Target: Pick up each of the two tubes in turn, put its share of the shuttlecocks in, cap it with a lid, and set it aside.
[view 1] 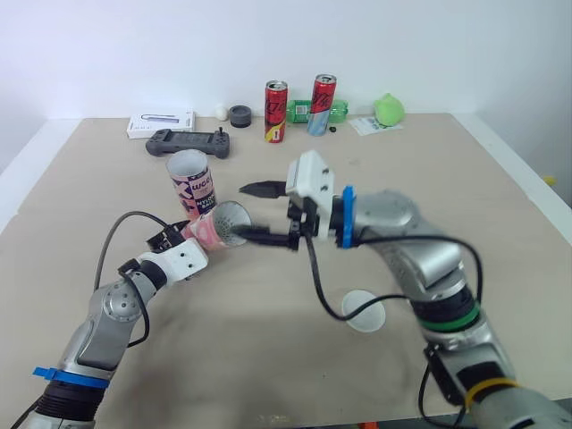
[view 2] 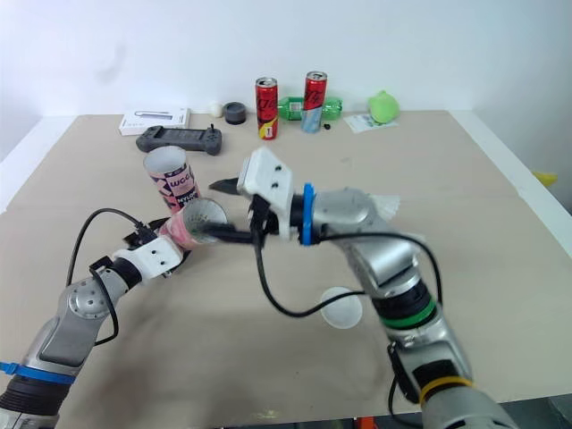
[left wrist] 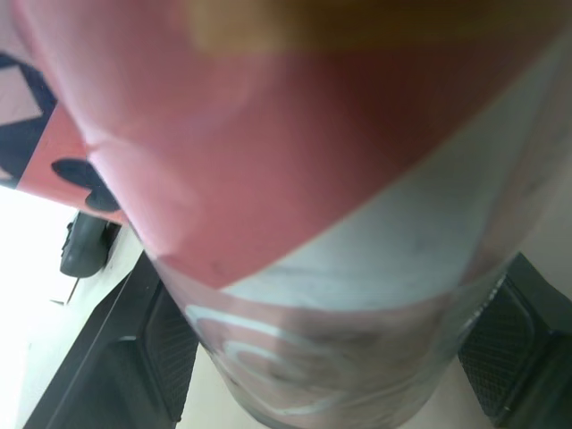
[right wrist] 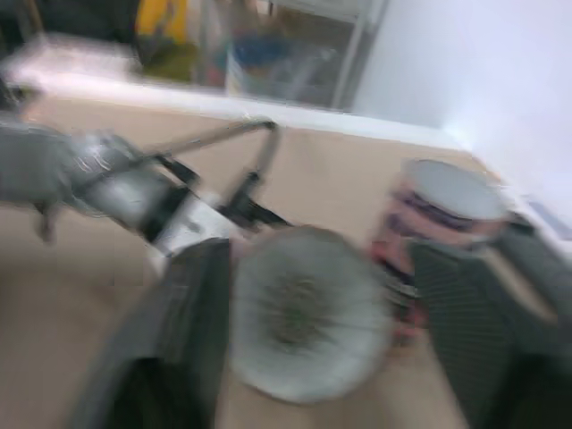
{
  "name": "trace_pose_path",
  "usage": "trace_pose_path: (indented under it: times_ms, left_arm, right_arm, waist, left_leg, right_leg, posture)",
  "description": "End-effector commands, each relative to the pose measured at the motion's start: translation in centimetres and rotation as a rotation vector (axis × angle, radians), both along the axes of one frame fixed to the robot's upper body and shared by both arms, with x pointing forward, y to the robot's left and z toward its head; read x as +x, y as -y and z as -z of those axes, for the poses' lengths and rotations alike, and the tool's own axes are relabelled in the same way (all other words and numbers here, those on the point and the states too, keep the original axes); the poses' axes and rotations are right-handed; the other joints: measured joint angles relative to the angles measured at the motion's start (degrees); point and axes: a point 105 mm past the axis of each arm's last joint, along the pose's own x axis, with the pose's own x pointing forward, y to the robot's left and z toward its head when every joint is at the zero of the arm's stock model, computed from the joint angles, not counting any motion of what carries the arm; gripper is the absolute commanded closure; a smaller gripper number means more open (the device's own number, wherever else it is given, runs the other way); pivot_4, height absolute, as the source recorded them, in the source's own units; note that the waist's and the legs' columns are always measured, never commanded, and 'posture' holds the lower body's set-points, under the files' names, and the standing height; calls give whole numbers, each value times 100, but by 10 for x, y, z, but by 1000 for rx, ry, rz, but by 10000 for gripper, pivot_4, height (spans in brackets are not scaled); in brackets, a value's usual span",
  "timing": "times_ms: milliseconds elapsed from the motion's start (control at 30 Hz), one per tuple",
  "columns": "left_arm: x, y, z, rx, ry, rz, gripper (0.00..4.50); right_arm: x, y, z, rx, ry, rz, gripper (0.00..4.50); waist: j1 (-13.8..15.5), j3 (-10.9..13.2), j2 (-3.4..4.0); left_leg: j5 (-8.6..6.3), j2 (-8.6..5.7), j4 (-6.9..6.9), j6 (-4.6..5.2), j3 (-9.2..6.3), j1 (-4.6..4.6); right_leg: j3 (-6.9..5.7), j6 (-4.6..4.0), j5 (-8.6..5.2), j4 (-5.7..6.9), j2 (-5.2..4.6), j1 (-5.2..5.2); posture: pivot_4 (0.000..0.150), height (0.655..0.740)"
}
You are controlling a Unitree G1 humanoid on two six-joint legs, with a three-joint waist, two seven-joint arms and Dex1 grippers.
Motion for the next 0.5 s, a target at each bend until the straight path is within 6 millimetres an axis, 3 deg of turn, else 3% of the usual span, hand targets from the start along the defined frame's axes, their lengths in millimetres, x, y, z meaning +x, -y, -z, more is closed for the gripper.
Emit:
trace_pose_path:
  times_ms: [33,100,133,267,500]
  left_arm:
    - [-2,17,5,-5,-30,59,9450]
    - [-1,20,3,-8,-30,66,9450]
    - [-1,22,2,-10,-30,69,9450]
    - [0,27,0,-19,-30,79,9450]
    - [-3,37,-3,-35,-31,100,9450]
  right_arm:
    - [-4,-7,6,-179,77,-91,32316]
    - [-5,-13,11,-289,88,-136,42262]
    - [-5,-16,13,-328,96,-153,44522]
    - [-3,-32,17,-379,128,-180,44522]
    - [13,-51,47,-550,235,-149,44522]
  waist:
    - [-6,0,0]
    - [-10,9,15]
    - [-10,11,17]
    - [-5,11,17]
    - [0,11,17]
  left_leg:
    - [0,0,-2,0,-1,0]
    - [-2,0,-4,1,3,0]
    - [-2,0,-6,1,1,-1]
    - [-7,1,-8,6,-4,-4]
    - [-10,-2,-5,3,-5,-10]
  right_leg:
    - [0,1,-1,-1,0,1]
    - [1,8,1,1,1,-4]
    - [1,12,3,1,3,-5]
    - [0,7,0,3,7,-5]
    - [0,5,2,2,4,-6]
  posture:
    - [1500,7400]
    - [1500,7400]
    - [1500,7400]
    - [1500,7400]
    - [1500,7400]
